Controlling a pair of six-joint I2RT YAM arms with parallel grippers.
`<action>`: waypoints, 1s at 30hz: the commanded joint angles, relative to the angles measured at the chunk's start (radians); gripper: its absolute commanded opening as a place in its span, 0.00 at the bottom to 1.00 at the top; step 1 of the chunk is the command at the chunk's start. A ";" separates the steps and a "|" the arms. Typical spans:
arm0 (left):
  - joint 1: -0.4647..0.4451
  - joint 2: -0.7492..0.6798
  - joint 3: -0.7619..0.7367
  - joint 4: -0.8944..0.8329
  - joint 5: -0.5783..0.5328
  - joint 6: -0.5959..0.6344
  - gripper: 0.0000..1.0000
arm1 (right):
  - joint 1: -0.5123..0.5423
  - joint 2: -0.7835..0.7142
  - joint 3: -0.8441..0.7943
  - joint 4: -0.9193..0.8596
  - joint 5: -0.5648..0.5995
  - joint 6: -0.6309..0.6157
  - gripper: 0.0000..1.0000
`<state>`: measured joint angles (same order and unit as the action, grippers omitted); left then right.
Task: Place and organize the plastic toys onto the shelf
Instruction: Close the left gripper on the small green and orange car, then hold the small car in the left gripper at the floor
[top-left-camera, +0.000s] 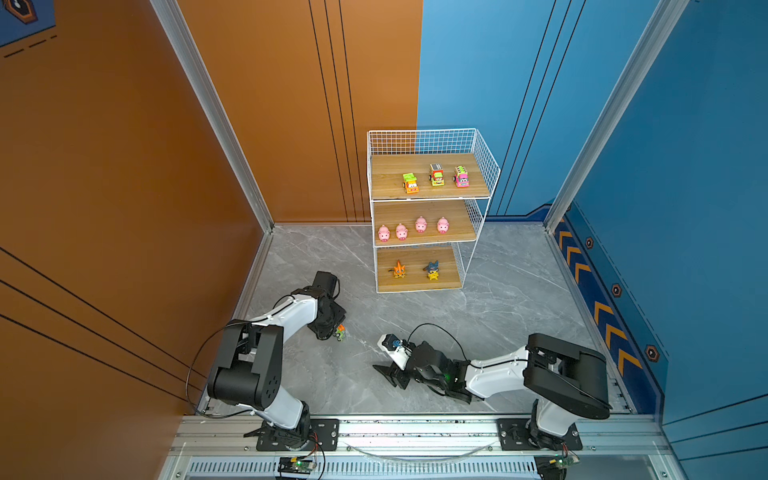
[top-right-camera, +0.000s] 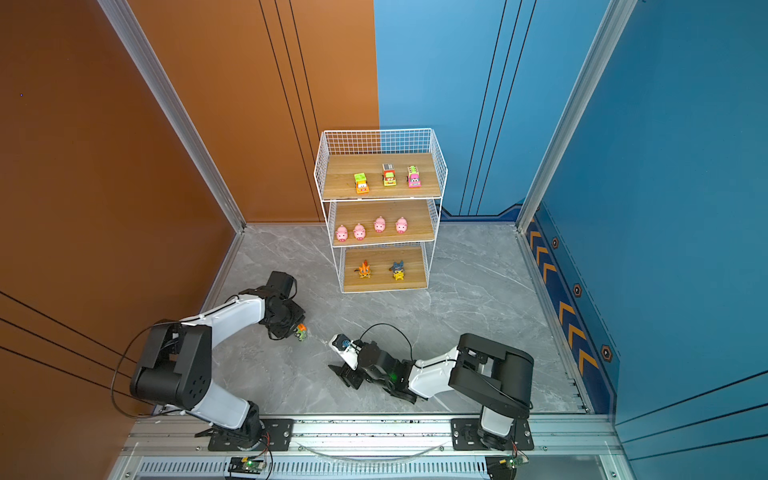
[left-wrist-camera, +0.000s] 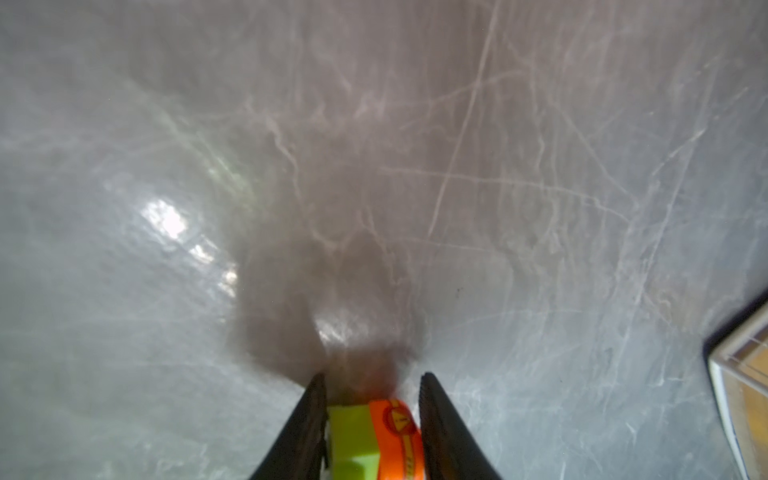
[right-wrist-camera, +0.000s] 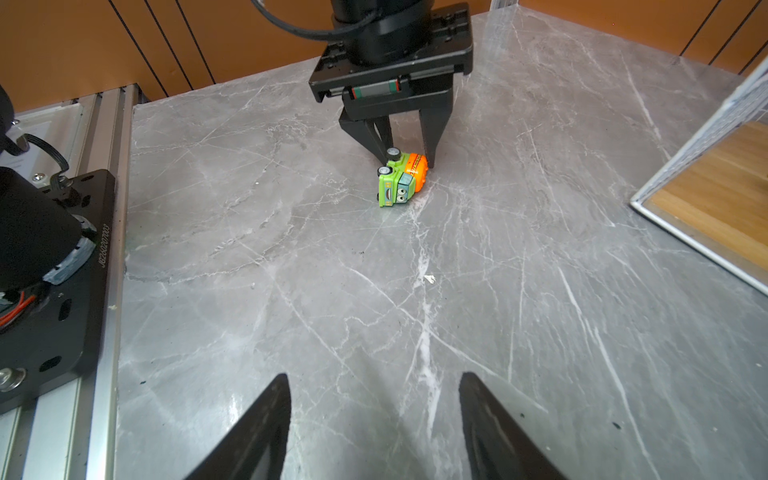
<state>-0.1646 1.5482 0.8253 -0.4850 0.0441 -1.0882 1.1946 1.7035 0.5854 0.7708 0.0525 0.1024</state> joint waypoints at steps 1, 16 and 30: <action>-0.006 -0.034 -0.024 0.022 0.040 0.043 0.39 | -0.007 0.025 0.029 0.005 -0.019 0.041 0.65; -0.044 0.032 -0.015 0.029 0.055 0.059 0.55 | 0.000 0.036 0.052 -0.027 -0.001 0.057 0.65; -0.070 0.045 -0.046 0.075 0.065 0.050 0.34 | -0.004 0.086 0.103 -0.054 0.005 0.072 0.65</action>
<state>-0.2260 1.5673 0.8234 -0.4129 0.0875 -1.0370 1.1946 1.7634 0.6514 0.7406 0.0490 0.1432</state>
